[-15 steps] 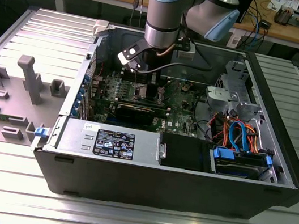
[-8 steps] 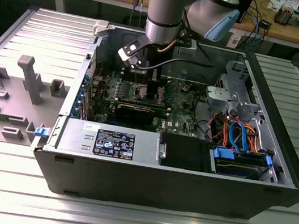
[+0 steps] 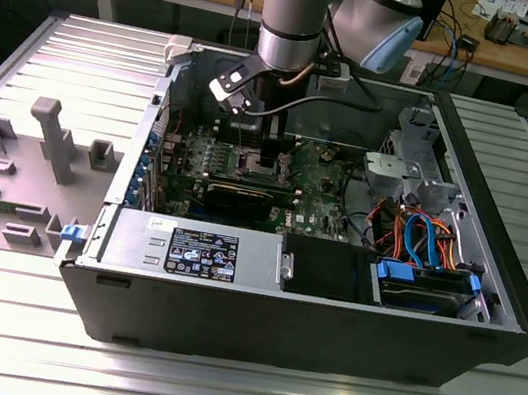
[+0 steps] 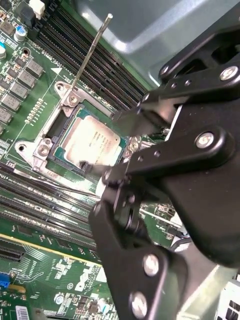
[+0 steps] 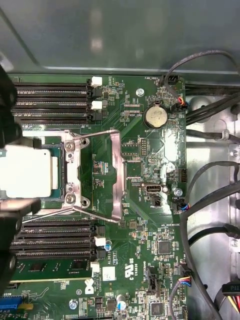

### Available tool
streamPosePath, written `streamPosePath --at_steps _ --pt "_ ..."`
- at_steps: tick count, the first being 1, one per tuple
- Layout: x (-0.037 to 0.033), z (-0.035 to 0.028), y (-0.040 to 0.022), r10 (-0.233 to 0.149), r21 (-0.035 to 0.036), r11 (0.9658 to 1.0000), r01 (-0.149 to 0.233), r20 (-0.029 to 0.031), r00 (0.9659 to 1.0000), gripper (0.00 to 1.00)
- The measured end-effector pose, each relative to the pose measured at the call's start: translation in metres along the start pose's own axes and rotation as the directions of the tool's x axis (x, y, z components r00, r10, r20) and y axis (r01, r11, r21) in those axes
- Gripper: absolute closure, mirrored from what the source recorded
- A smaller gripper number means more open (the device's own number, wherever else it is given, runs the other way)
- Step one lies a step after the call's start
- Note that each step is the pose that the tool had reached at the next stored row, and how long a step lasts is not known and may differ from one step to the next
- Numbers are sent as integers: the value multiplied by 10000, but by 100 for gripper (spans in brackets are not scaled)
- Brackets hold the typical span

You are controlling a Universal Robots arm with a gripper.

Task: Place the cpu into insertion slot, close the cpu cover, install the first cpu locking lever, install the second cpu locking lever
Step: 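Place the cpu into insertion slot, then close the cpu cover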

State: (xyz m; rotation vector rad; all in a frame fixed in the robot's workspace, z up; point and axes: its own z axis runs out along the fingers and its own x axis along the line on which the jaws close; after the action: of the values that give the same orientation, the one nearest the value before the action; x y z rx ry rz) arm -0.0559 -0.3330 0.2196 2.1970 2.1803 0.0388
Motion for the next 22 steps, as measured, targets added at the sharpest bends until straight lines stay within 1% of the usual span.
streamPosePath --at_steps 1,2,3,5,6,22 --pt "0 0 0 0 1 10000 0 1 10000 59" --pt "0 -1 0 0 2 10000 0 3 10000 59" --pt "0 -1 0 0 2 10000 0 4 10000 65" --pt "-1 -1 0 -1 2 10000 1 4 10000 77" --pt "0 -1 0 0 2 10000 0 5 10000 89" --pt "0 -2 0 0 2 10000 0 15 10000 89"
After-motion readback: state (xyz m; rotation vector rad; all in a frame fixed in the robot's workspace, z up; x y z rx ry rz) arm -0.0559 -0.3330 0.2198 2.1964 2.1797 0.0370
